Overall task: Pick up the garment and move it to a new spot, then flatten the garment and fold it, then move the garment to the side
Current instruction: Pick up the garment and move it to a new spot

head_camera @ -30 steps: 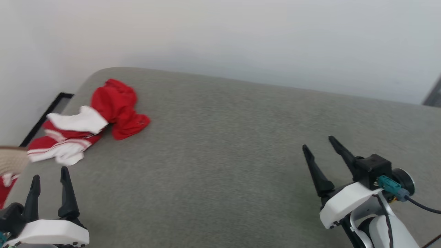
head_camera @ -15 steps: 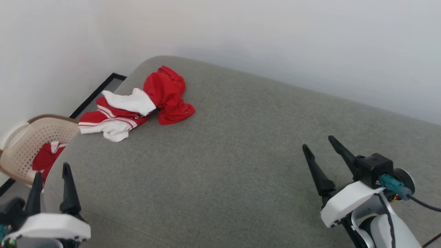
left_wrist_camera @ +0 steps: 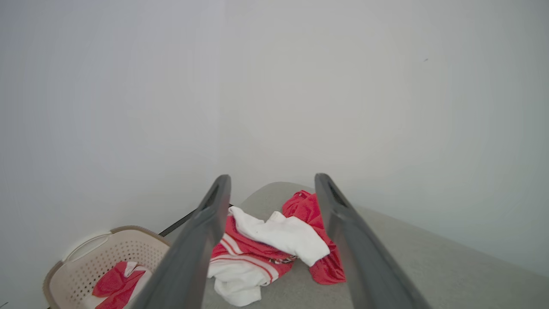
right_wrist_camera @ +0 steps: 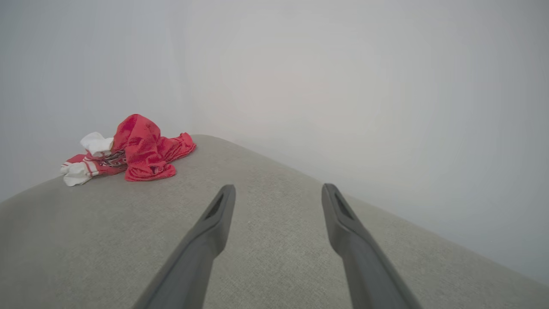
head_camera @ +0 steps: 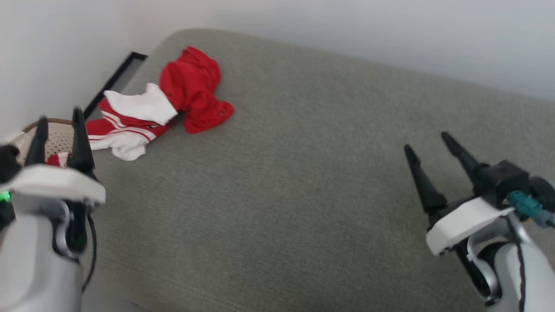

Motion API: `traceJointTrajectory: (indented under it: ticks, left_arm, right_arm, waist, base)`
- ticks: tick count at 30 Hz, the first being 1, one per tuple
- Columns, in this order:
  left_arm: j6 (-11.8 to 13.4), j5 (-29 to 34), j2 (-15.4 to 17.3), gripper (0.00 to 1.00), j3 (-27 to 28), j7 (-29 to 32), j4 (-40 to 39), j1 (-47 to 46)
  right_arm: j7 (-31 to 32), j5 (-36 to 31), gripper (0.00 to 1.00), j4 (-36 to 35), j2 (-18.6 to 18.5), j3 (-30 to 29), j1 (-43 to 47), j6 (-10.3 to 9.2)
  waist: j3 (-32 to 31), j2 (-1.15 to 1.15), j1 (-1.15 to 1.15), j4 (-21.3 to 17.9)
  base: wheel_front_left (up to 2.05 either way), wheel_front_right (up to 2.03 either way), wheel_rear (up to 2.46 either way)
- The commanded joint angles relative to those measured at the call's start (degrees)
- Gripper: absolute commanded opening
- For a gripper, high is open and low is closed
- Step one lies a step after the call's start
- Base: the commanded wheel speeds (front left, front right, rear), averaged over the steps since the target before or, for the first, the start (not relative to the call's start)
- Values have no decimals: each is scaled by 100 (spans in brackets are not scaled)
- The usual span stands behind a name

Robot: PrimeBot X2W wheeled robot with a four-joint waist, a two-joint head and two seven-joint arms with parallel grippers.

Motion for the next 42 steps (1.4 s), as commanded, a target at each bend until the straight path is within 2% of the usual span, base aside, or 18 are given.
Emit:
traceJointTrajectory:
  ticks: [1, 10, 14, 21, 28, 29, 33, 38, 40, 41, 42]
  left_arm:
    - [-56, -6, 41, 100, -37, -25, 153, -245]
    - [-360, -199, 362, 100, -183, 53, 1852, -2009]
    - [-407, -253, 469, 100, -254, 135, 2412, -2515]
    - [-449, -417, 623, 100, -421, 625, 3637, -3453]
    - [-457, -593, 682, 100, -454, 1552, 4570, -4072]
    - [-445, -621, 654, 100, -489, 1901, 4713, -4134]
    - [-413, -686, 536, 100, -516, 2395, 4853, -4188]
    - [-188, -703, 327, 100, -638, 3322, 5015, -3926]
    - [-111, -772, 312, 100, -601, 3469, 5048, -3889]
    - [-114, -768, 308, 35, -620, 3521, 5055, -3879]
    - [-116, -795, 327, 0, -600, 3441, 5057, -3900]
  right_arm:
    - [50, -41, 100, -88, -38, -4, -94, -4]
    - [423, -123, 100, -804, -279, -93, -468, -4]
    - [563, -155, 100, -1045, -342, -124, -558, -4]
    - [953, -185, 100, -1598, -537, -162, -700, -4]
    - [1391, -169, 100, -2172, -679, -149, -791, -4]
    - [1527, -146, 100, -2305, -713, -105, -786, -4]
    - [1717, -131, 100, -2536, -748, -115, -784, -4]
    - [1857, -143, 100, -2677, -754, -109, -810, -4]
    - [1894, -134, 100, -2696, -739, -104, -830, -4]
    - [1902, -127, 100, -2696, -735, -107, -846, -4]
    - [1907, -129, 100, -2692, -737, -112, -856, -4]
  waist:
    - [307, 0, 0, -213]
    - [1239, 0, 0, -651]
    - [1523, 0, 0, -750]
    - [2101, 0, 0, -933]
    - [2564, 0, 0, -1028]
    - [2654, 0, 0, -1034]
    - [2791, 0, 0, -1043]
    - [2886, 0, 0, -1061]
    - [2896, 0, 0, -1066]
    - [2896, 0, 0, -1067]
    - [2890, 0, 0, -1060]
  base:
    - [0, 0, 0]
    - [0, 0, 0]
    - [0, 0, 0]
    - [0, 0, 0]
    - [0, 0, 0]
    - [0, 0, 0]
    - [0, 0, 0]
    - [0, 0, 0]
    - [0, 0, 0]
    - [0, 0, 0]
    - [0, 0, 0]
